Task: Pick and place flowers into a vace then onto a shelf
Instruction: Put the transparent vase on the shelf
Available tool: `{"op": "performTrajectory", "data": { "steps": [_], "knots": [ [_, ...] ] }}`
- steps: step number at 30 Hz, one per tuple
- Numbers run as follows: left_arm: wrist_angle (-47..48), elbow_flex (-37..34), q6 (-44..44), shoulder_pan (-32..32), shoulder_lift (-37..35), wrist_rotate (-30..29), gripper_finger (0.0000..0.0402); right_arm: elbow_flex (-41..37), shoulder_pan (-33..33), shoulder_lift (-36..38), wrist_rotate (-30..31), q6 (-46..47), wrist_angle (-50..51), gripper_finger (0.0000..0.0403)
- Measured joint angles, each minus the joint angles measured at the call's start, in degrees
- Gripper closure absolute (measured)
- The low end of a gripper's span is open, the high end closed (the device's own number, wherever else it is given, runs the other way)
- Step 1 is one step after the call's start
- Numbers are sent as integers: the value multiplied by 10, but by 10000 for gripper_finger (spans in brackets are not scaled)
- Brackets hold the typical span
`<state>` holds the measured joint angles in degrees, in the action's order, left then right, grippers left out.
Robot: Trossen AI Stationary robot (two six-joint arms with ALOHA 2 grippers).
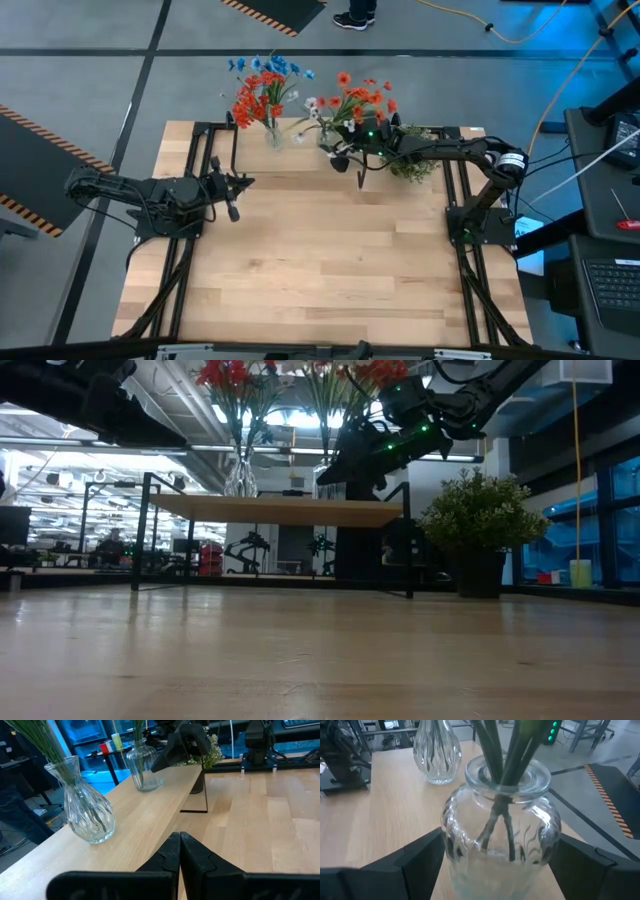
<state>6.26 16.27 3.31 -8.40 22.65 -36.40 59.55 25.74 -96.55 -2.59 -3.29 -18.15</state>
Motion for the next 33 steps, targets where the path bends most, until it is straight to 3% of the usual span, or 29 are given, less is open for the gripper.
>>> {"op": "performTrajectory", "data": {
  "steps": [19, 33],
  "knots": [
    [0, 0, 0, 0, 0, 0, 398, 0, 0, 1, 0, 13, 19, 76],
    [4, 0, 0, 0, 0, 2, 398, 1, 0, 59, -5, 15, 92, 76]
  ]
}}
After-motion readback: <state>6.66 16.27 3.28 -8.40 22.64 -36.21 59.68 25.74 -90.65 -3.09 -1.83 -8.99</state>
